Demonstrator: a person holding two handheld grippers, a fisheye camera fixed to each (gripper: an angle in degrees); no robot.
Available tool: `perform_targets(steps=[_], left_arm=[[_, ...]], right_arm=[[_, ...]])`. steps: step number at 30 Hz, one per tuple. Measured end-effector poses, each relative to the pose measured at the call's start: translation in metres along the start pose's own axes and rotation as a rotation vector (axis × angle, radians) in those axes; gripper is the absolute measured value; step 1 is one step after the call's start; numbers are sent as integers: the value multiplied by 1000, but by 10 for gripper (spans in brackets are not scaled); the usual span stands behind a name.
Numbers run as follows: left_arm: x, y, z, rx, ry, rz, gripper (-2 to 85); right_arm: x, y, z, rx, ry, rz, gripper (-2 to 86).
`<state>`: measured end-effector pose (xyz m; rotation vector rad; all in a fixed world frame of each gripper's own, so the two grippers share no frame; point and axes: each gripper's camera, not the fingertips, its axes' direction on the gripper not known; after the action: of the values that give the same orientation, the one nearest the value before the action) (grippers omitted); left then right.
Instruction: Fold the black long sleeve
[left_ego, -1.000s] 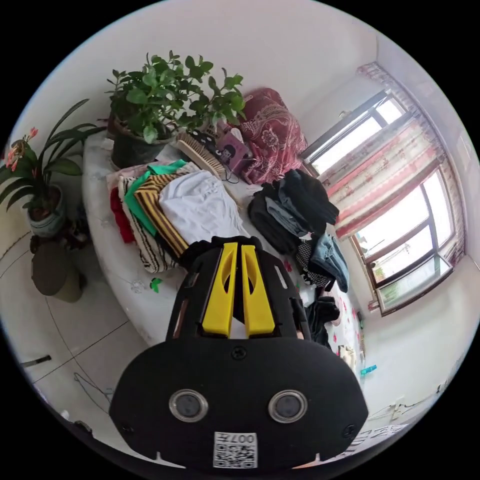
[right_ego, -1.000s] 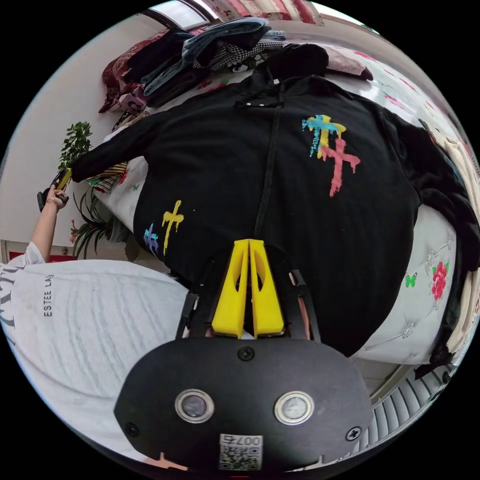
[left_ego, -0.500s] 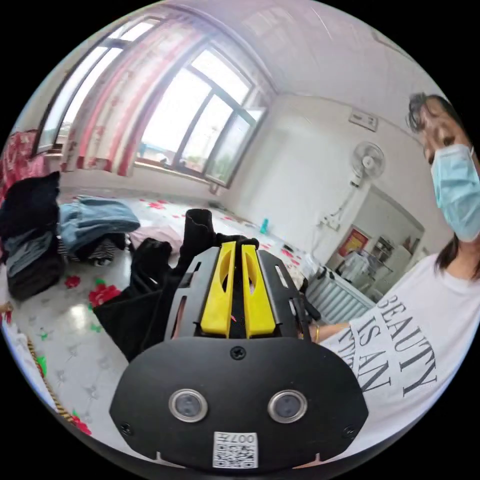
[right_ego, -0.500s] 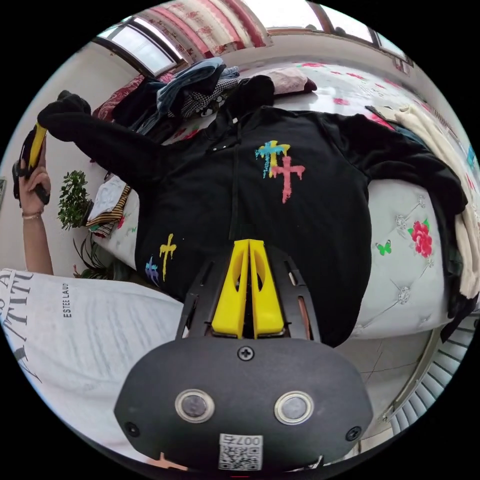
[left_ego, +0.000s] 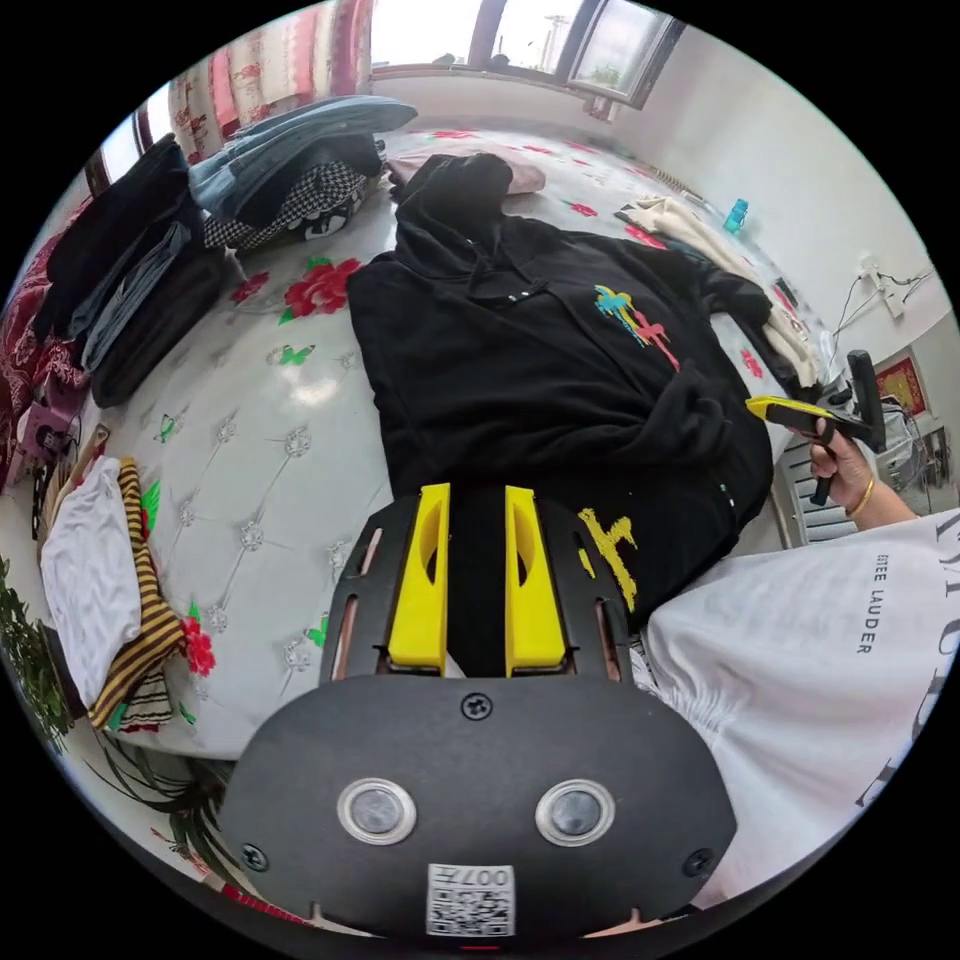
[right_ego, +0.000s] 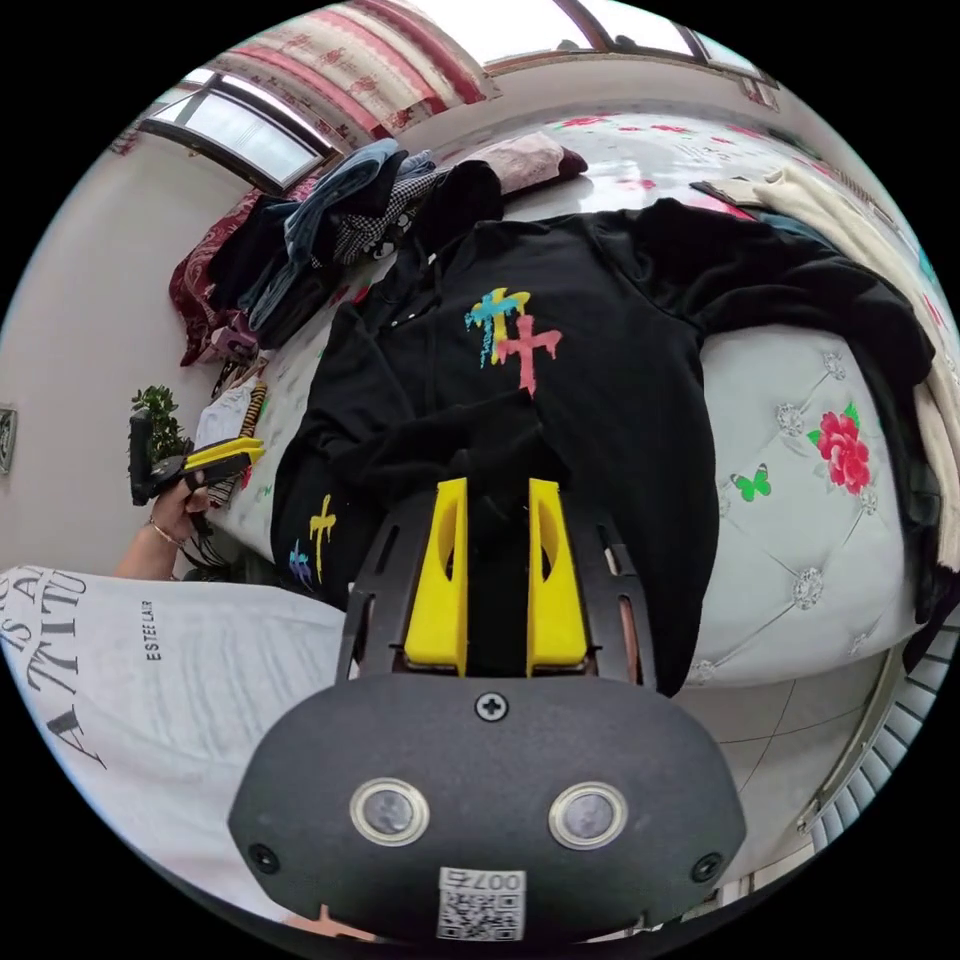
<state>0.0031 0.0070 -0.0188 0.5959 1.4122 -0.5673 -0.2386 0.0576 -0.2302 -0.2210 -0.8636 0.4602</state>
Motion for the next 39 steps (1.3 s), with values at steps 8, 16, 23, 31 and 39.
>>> perform_targets(steps=[8, 16, 23, 31, 39], left_arm=[[-3, -67, 124, -212, -102, 14, 78], [-15, -63, 112, -68, 16, -59, 19], [18, -51, 112, -16, -43, 62, 7], [1, -45, 135, -73, -35, 74, 9], [-7, -53, 144, -85, -34, 98, 0]], right_arm=[[10, -74, 63, -232, -25, 20, 43], [-84, -64, -118, 267, -49, -510, 10], [-55, -2, -33, -228, 130, -377, 24], [-54, 19, -21, -169, -51, -175, 78], [-100, 14, 52, -311, 174, -340, 47]])
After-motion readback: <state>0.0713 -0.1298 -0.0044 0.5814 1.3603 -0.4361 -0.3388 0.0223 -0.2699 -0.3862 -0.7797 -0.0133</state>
